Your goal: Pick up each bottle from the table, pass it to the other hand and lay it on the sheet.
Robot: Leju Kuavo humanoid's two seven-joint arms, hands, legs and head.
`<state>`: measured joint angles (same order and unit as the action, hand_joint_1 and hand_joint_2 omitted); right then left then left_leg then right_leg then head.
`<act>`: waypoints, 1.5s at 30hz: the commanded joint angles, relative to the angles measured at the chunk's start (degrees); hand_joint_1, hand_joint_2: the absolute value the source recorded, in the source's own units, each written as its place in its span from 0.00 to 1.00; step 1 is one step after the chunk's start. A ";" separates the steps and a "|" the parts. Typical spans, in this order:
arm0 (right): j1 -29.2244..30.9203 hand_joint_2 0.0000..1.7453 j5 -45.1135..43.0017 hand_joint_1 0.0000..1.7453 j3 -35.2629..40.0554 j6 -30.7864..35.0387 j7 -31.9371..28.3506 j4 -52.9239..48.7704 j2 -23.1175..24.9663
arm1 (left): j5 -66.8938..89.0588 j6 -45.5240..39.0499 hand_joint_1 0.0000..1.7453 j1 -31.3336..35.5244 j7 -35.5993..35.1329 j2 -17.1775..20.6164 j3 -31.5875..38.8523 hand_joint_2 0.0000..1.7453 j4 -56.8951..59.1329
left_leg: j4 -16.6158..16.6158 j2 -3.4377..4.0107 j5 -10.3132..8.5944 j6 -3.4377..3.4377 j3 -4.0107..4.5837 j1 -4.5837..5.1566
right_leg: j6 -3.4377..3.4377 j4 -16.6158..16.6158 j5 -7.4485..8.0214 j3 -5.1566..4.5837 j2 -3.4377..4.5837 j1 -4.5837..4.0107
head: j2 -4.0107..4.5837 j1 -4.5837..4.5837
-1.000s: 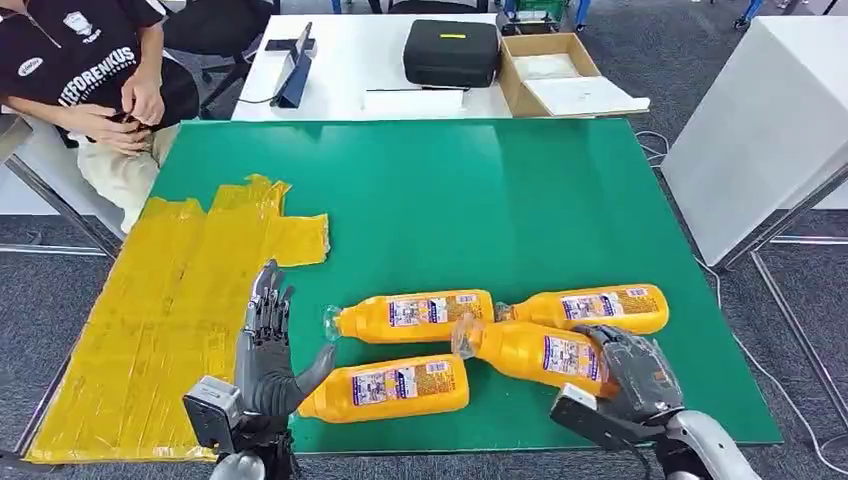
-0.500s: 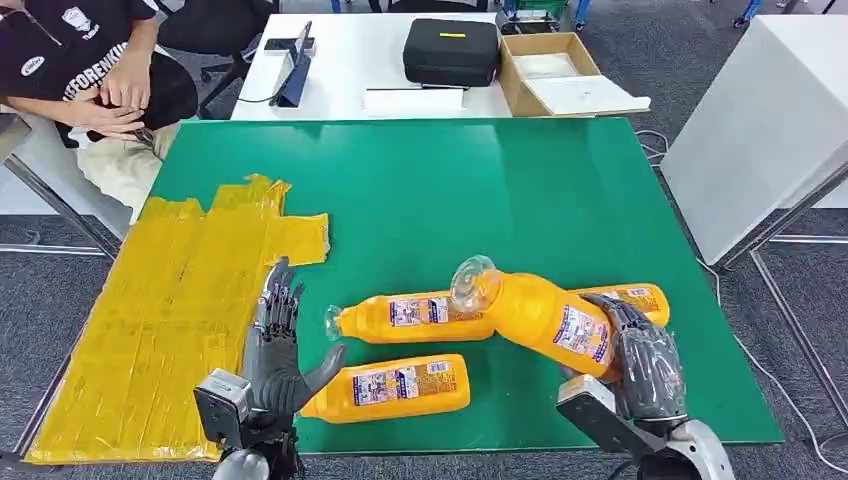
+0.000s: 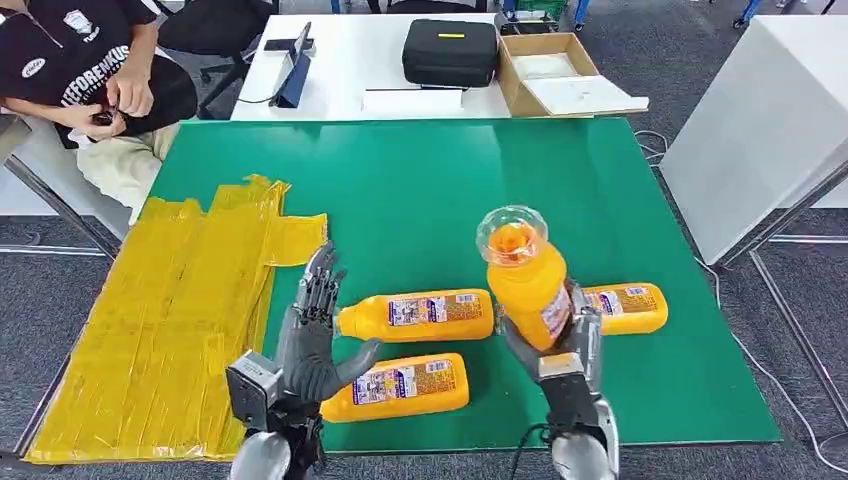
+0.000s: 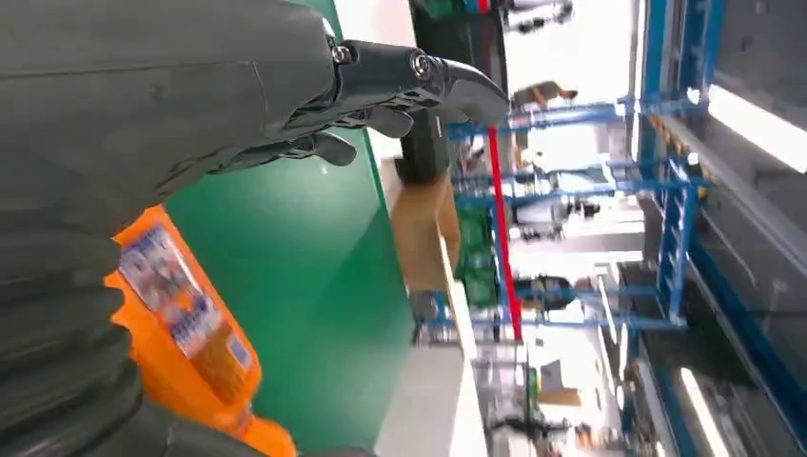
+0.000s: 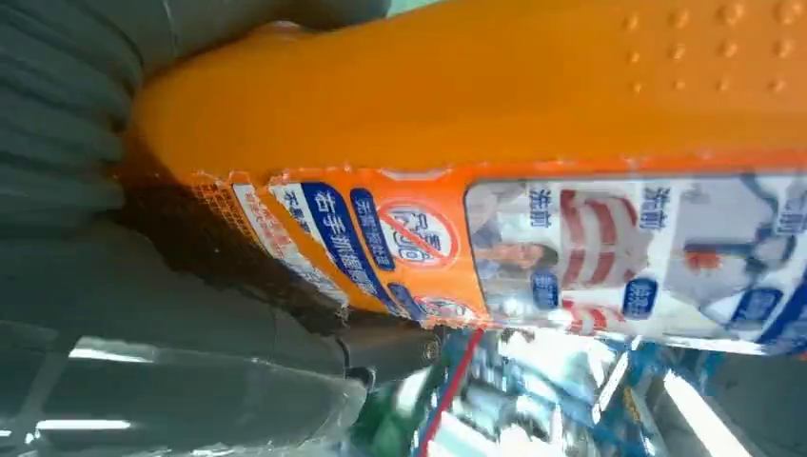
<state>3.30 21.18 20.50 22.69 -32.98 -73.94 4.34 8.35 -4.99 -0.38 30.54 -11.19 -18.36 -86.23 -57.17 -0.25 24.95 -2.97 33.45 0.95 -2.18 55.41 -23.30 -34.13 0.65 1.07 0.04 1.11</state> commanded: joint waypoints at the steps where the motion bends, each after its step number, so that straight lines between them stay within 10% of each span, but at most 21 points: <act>1: 11.26 1.00 -3.70 1.00 4.83 -0.14 -4.64 22.42 8.18 | -1.10 1.92 0.00 4.56 -1.83 1.12 -4.45 1.00 3.95 | 0.07 0.12 0.04 0.25 -0.23 -0.10 | 0.15 -0.12 0.01 0.22 0.06 -0.10 | 0.00 0.00; 45: 15.62 1.00 13.35 1.00 23.13 9.29 0.19 37.22 12.95 | -5.53 2.47 0.00 11.59 -3.22 0.36 -7.35 1.00 11.45 | 0.03 -0.07 0.02 0.17 -0.05 -0.04 | 0.10 -0.05 -0.05 0.10 -0.10 -0.04 | 0.00 -0.02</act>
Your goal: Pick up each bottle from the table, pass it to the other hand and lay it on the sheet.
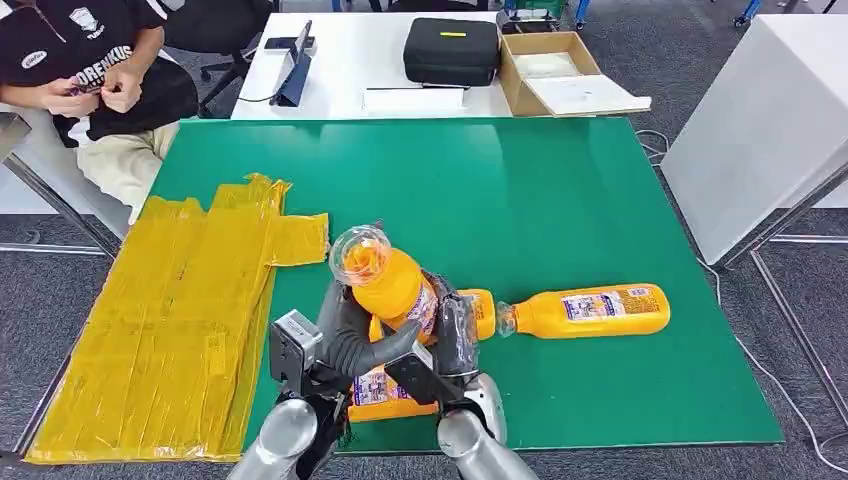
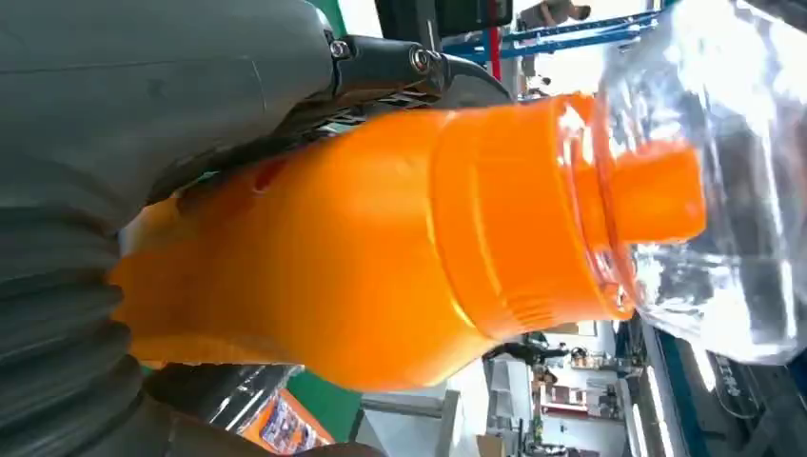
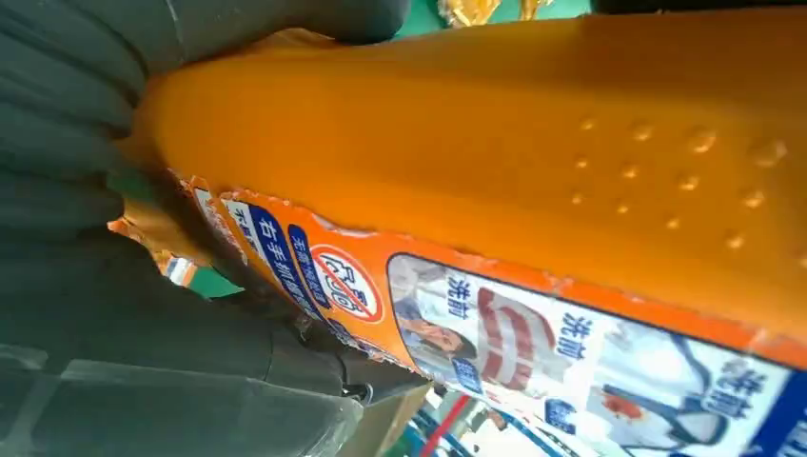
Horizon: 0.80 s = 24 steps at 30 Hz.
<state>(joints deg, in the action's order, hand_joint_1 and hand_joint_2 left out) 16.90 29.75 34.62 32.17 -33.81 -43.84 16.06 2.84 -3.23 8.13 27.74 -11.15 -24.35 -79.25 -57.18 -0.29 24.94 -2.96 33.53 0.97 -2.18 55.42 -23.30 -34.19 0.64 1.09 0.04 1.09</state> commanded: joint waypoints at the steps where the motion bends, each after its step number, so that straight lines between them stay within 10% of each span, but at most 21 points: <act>1: 1.99 1.00 5.11 1.00 9.39 -0.48 0.96 7.19 1.31 | -0.02 0.70 0.00 2.78 -0.42 0.52 -1.24 1.00 3.98 | 0.04 -0.04 0.06 0.24 -0.21 -0.08 | 0.14 -0.06 -0.07 0.24 -0.10 -0.08 | 0.00 0.00; 22: 2.61 1.00 5.82 1.00 9.14 -0.07 1.25 7.32 1.44 | -1.30 1.44 0.00 2.56 -0.57 0.29 -0.25 1.00 5.24 | 0.02 -0.05 0.03 0.15 -0.09 -0.04 | 0.09 -0.04 -0.04 0.12 -0.09 -0.04 | 0.00 0.00; 23: 4.11 1.00 5.10 1.00 9.15 0.01 1.03 8.96 2.32 | -2.65 2.21 0.81 3.28 -0.52 0.06 0.62 1.00 5.86 | 0.02 -0.08 0.08 0.27 -0.21 -0.09 | 0.16 -0.06 -0.09 0.26 -0.16 -0.09 | 0.00 0.00; 24: 4.35 1.00 4.81 1.00 9.36 0.14 0.93 9.32 2.35 | -2.74 2.29 1.00 3.29 -0.53 0.05 0.63 1.00 5.86 | 0.01 -0.07 0.05 0.21 -0.13 -0.06 | 0.12 -0.02 -0.07 0.16 -0.13 -0.06 | -0.02 0.00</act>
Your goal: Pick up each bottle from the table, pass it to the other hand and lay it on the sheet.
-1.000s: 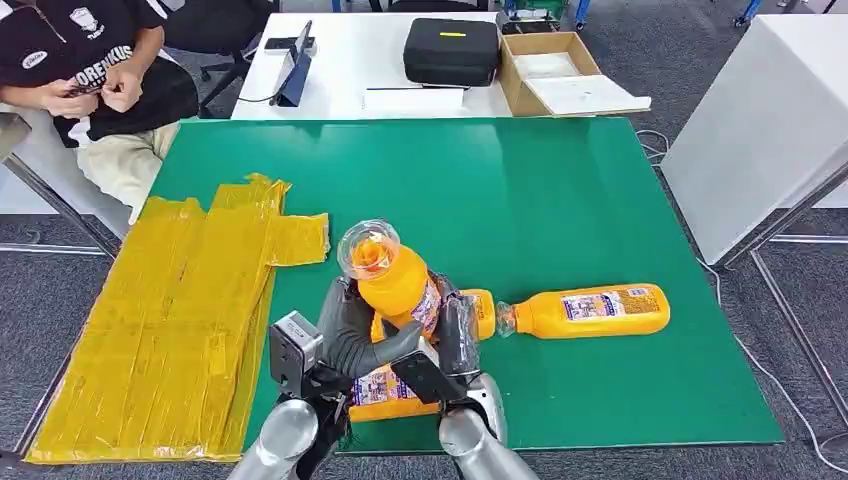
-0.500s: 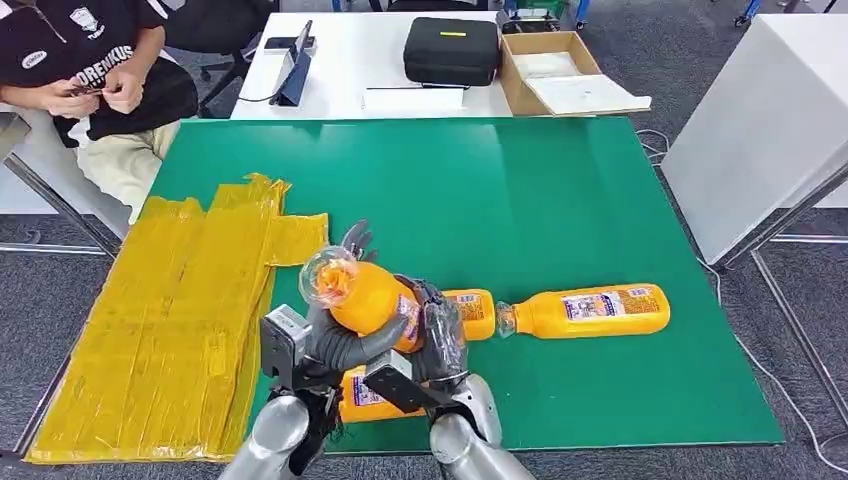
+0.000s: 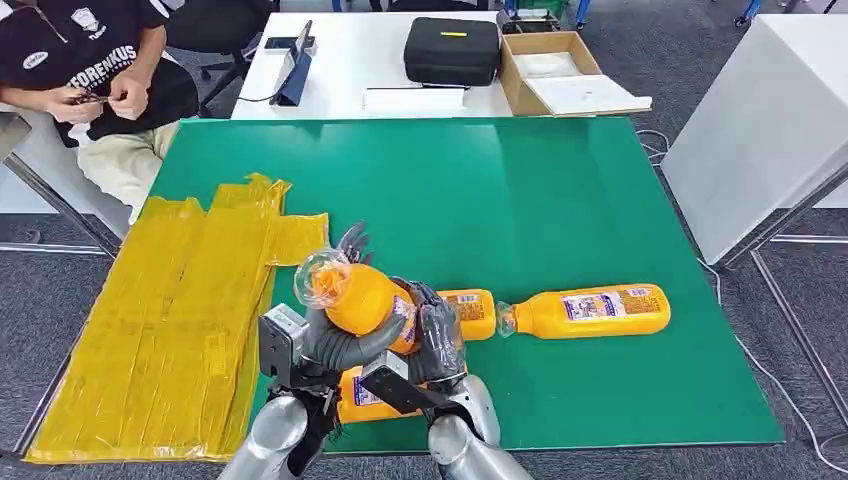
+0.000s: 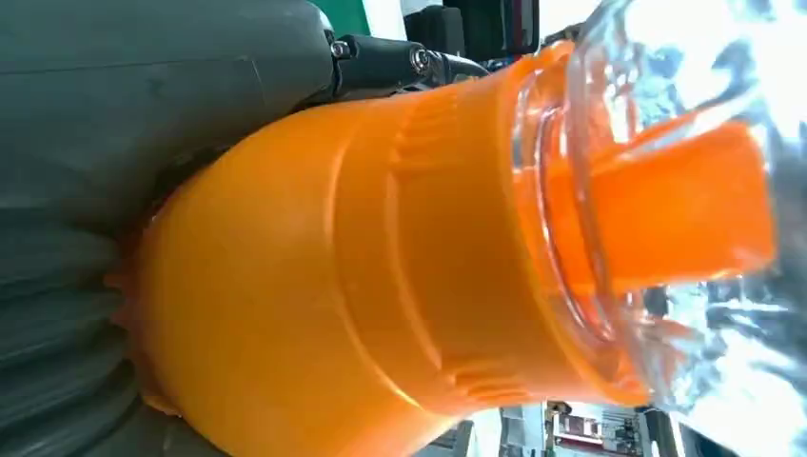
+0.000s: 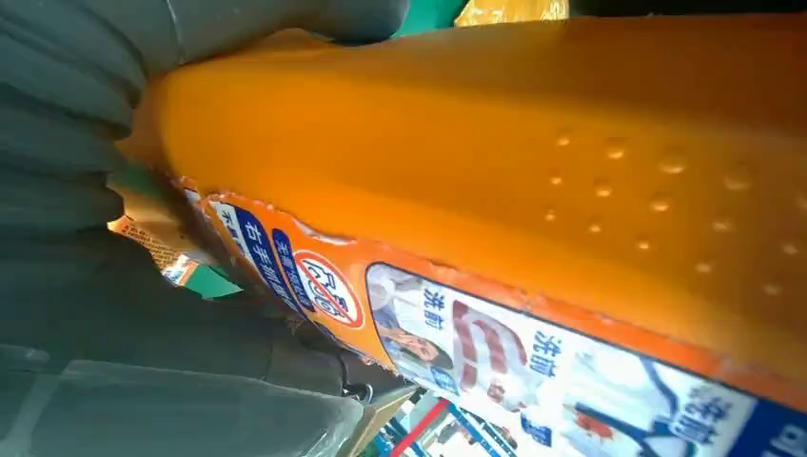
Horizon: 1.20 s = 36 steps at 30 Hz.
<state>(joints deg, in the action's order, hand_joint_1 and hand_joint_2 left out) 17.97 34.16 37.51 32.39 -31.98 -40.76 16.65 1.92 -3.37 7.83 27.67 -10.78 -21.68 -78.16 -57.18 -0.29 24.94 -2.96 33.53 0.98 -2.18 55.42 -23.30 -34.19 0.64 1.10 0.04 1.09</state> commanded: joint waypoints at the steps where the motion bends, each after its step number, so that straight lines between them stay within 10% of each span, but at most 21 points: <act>1: 3.46 1.00 0.27 1.00 6.47 -0.25 -0.92 6.42 1.82 | -1.95 2.50 1.00 3.67 -0.50 -0.29 -1.96 1.00 4.79 | -0.02 -0.05 0.08 0.27 -0.18 -0.10 | 0.16 -0.02 -0.08 0.22 -0.12 -0.10 | -0.02 0.00; 36: 2.50 1.00 -5.28 1.00 4.22 0.50 -3.01 2.87 0.59 | -3.26 0.62 1.00 0.97 1.75 0.90 0.20 1.00 0.33 | 0.01 -0.02 0.08 0.25 -0.20 -0.09 | 0.15 -0.05 -0.08 0.24 -0.10 -0.09 | 0.00 -0.02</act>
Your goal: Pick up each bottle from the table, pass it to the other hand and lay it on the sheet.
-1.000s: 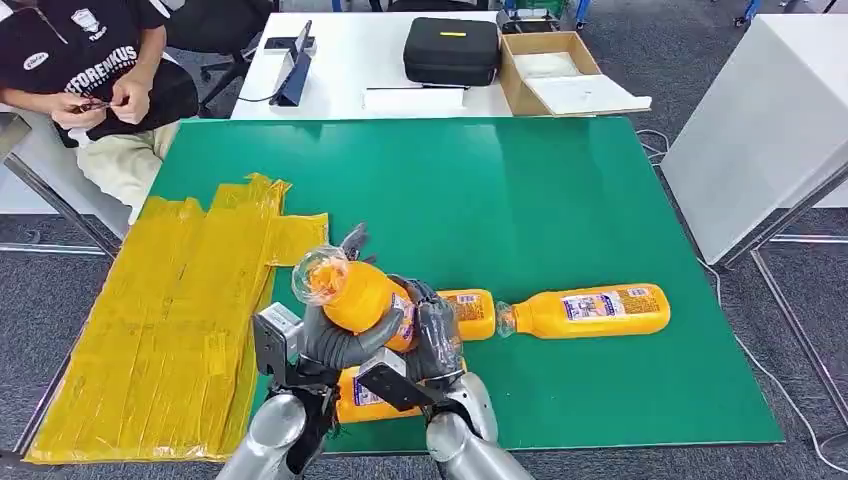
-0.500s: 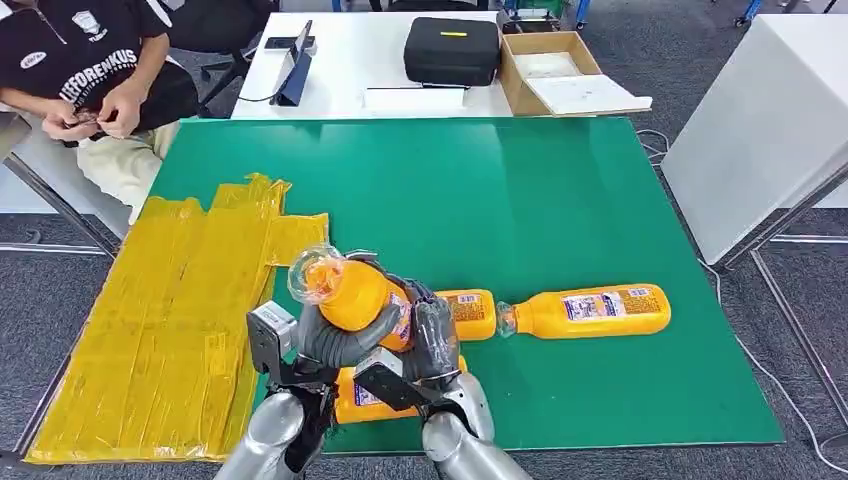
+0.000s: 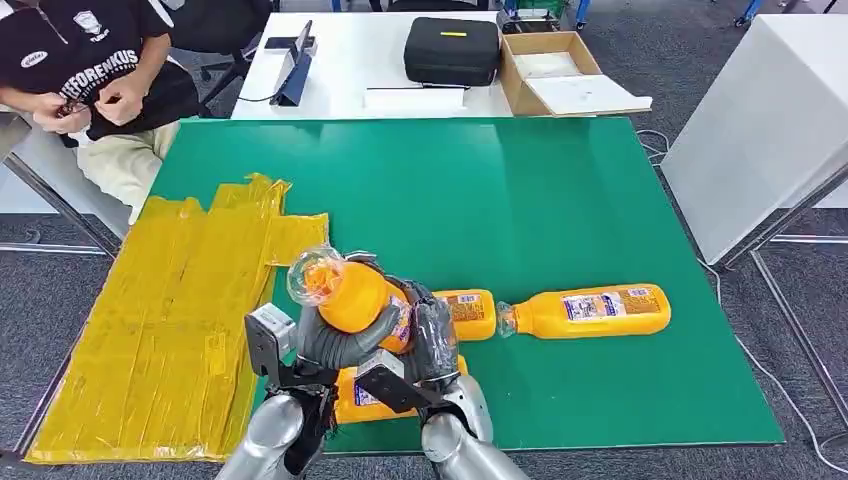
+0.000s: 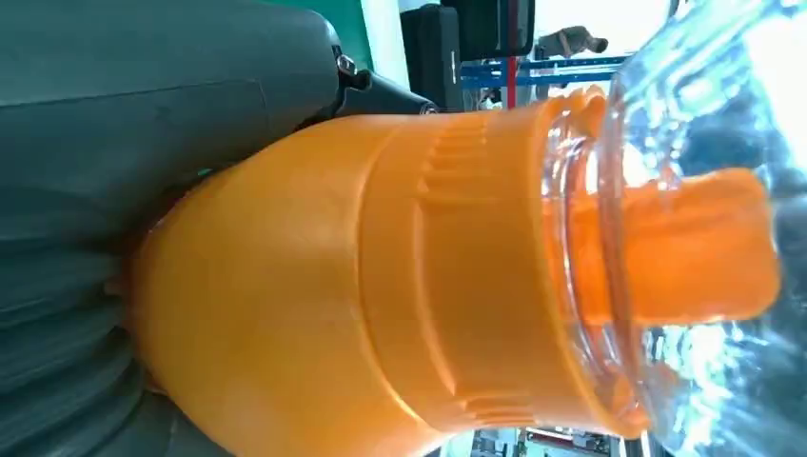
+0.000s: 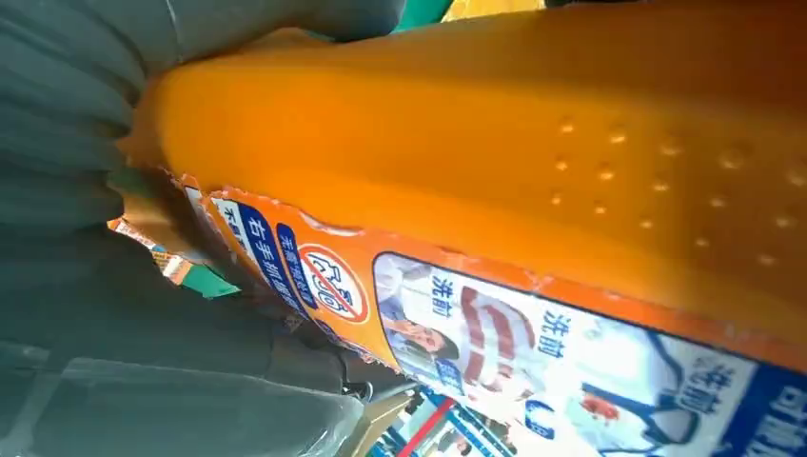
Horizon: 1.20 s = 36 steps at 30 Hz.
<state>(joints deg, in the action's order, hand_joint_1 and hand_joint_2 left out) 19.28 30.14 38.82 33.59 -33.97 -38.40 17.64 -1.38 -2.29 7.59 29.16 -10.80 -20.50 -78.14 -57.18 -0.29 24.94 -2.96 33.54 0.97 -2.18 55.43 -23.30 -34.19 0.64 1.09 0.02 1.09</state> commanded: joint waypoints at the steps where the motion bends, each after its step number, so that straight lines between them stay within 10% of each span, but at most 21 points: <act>1: 0.77 1.00 -1.87 1.00 2.40 -0.57 -1.20 -1.31 -0.94 | 0.17 -0.92 1.00 0.94 0.41 1.07 -0.27 1.00 -0.50 | 0.01 -0.02 0.06 0.22 -0.15 -0.07 | 0.13 -0.04 -0.06 0.19 -0.09 -0.07 | 0.02 0.00; 3: -0.95 1.00 -2.57 0.95 1.60 -0.54 -1.11 -5.81 -2.28 | 0.20 -1.10 1.00 0.05 0.32 1.52 1.07 1.00 -2.01 | -0.01 -0.02 0.07 0.25 -0.14 -0.08 | 0.14 -0.03 -0.06 0.18 -0.09 -0.08 | 0.02 0.00; 4: -2.69 1.00 -2.94 0.00 1.08 -0.41 -1.22 -9.73 -3.41 | 0.22 -1.29 1.00 -0.61 0.31 1.72 1.98 1.00 -2.85 | 0.01 -0.01 0.03 0.16 -0.07 -0.05 | 0.09 -0.04 -0.03 0.10 -0.06 -0.05 | 0.00 0.00; 19: -20.90 1.00 -8.71 0.00 -1.82 -7.82 -0.86 -51.38 -16.59 | 0.73 -4.66 1.00 -4.93 2.47 2.53 11.52 1.00 -6.30 | 0.01 -0.23 0.10 0.24 -0.12 -0.06 | 0.11 -0.08 -0.12 0.21 -0.29 -0.07 | 0.00 0.00; 27: -22.06 1.00 -9.32 0.00 -2.30 -8.32 -0.91 -54.70 -18.22 | 4.53 -8.31 1.00 -6.38 3.22 2.29 14.17 1.00 -8.81 | 0.01 -0.12 0.23 0.41 -0.33 -0.10 | 0.22 -0.08 -0.21 0.40 -0.23 -0.11 | 0.00 -0.02; 36: -26.34 1.00 -2.61 0.00 -8.32 -1.78 0.19 -63.65 -21.33 | 36.68 -37.71 1.00 -8.70 7.59 0.37 31.60 1.00 -11.76 | 0.02 0.13 0.22 0.31 -0.26 -0.06 | 0.16 -0.06 -0.13 0.23 0.05 -0.07 | 0.02 0.00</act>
<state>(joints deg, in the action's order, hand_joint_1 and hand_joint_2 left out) -3.96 24.51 36.17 28.29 -34.95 -93.77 0.76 18.09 -29.18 -0.06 34.32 -8.90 -5.53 -88.83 -57.17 -0.30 25.00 -2.92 33.57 0.97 -2.17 55.41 -23.32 -34.23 0.64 1.09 0.04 1.09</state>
